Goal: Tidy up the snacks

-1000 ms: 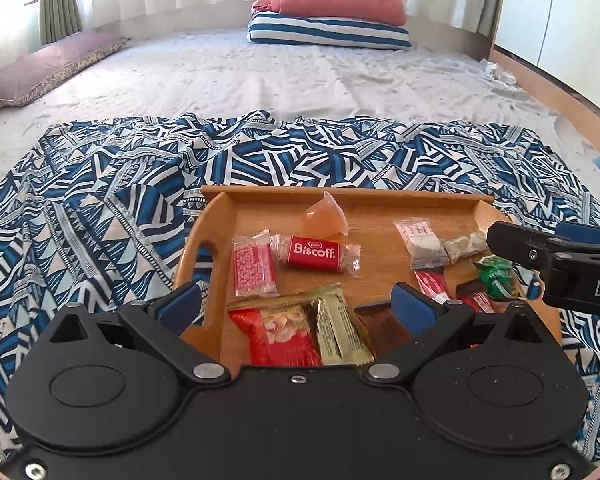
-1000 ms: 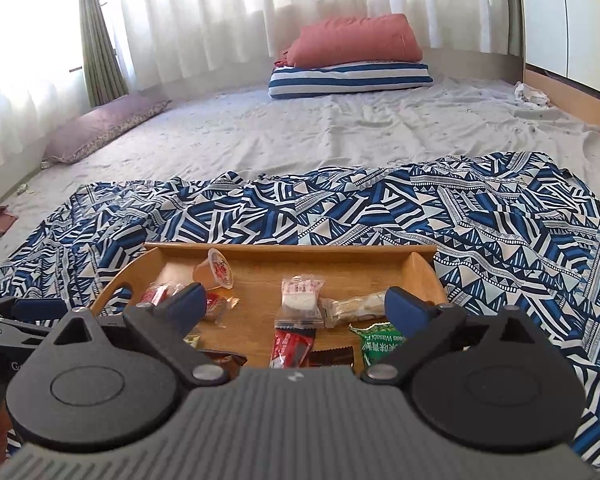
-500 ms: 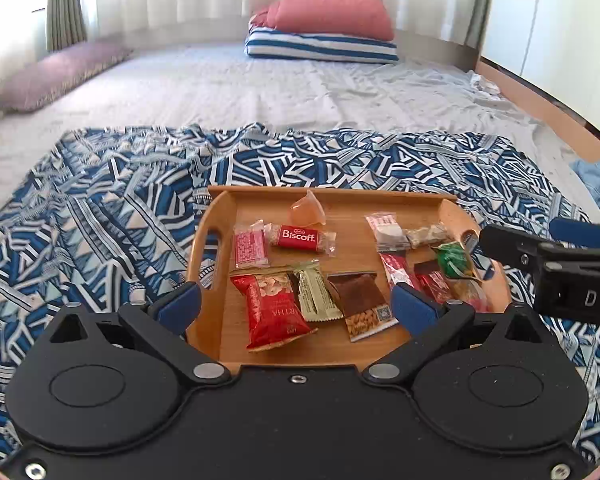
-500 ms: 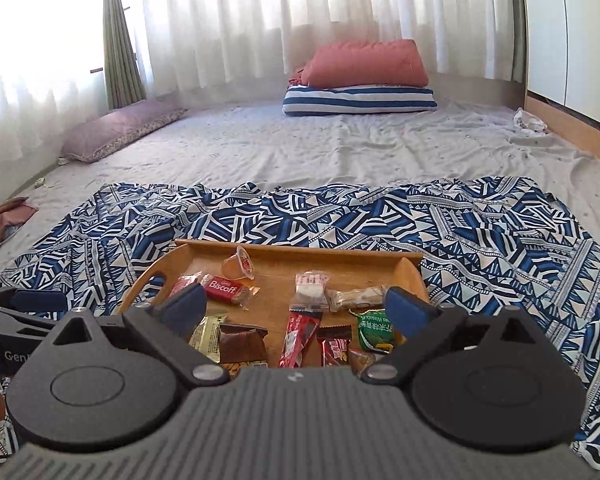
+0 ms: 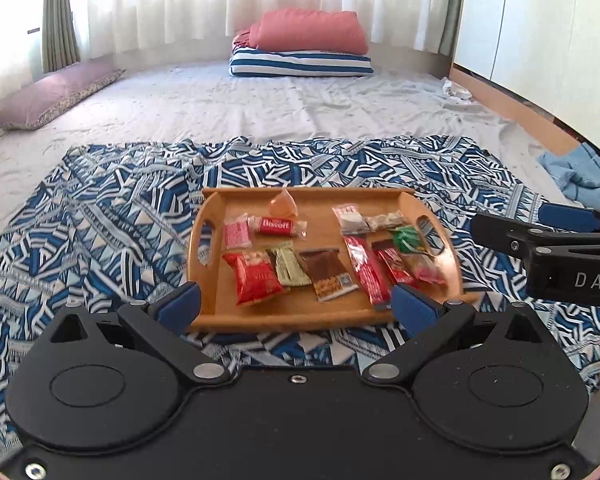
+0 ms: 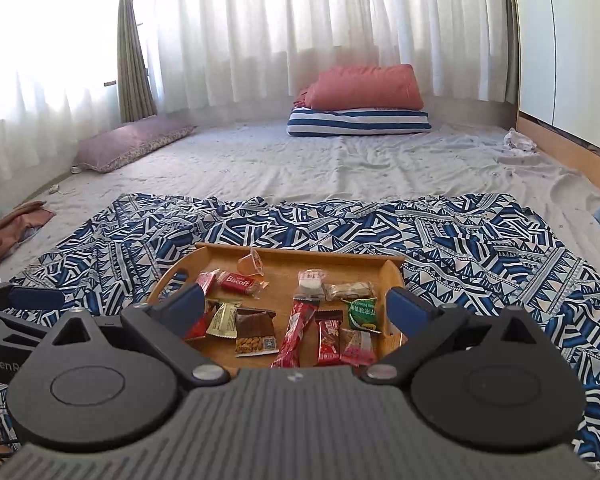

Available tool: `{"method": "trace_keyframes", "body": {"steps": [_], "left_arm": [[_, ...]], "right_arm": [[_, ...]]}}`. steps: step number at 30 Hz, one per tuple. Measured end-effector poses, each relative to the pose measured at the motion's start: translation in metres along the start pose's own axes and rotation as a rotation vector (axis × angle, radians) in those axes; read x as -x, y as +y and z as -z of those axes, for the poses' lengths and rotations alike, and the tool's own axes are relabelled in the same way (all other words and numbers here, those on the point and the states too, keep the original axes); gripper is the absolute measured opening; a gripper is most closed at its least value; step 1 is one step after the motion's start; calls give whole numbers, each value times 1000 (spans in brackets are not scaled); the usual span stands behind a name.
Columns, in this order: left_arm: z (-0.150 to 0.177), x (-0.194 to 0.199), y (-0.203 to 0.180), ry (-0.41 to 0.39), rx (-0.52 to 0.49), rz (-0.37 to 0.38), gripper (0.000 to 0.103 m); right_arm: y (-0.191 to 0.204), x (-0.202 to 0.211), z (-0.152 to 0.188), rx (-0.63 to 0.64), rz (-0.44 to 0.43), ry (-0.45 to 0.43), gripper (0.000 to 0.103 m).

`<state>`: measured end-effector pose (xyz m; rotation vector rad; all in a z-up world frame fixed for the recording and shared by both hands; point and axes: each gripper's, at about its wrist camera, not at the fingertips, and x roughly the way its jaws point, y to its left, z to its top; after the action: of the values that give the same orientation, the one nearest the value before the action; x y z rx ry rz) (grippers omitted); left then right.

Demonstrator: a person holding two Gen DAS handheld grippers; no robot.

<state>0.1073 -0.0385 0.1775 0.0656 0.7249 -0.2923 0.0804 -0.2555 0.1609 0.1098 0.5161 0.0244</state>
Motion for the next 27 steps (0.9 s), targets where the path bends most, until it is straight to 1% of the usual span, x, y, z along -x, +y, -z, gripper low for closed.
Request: {"method": "trace_keyframes", "body": {"steps": [7,10,13,21,27], "left_arm": [[33,26,-1,-24,-12,-12,101],[50,35,0,-31,-8,-8,101],[66,41,1,-36,-7,-19,101],[103,37,11,-10,53,-25,102],[128,24,22,17,95,-56,102]], "right_arm": [[3,23,14,3,-21,-20,103],[8,31,24,8,-28,-36,103],[13,37,37,11,-40,-49,103],[28,46,78,61,-23,-62,103],[26,41,107,43,-7,-46,103]]}}
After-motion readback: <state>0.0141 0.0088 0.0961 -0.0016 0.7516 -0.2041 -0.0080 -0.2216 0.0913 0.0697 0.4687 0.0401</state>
